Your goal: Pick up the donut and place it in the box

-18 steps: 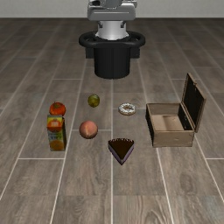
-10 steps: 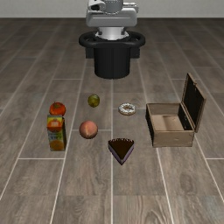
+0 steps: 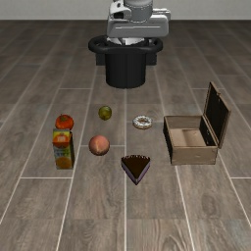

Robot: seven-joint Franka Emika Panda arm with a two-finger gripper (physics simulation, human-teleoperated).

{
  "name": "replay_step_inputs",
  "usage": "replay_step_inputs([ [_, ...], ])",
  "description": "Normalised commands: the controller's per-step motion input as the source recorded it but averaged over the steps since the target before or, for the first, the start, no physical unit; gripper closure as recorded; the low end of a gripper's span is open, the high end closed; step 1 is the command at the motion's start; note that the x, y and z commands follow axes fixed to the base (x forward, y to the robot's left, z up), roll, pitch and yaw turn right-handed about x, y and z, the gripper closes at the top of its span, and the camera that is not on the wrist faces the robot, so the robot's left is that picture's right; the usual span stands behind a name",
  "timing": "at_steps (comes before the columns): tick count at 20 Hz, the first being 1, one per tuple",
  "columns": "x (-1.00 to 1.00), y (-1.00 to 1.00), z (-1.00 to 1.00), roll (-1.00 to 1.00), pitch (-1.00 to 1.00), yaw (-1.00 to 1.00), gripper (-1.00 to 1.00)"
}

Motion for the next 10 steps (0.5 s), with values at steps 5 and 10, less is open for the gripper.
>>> replay_step_inputs([
  [5,0.0,0.2,-0.4,0.0,0.0,0.0,-1.0],
  [10,0.0,0.0,-1.0,0.0,0.0,0.0,-1.0],
])
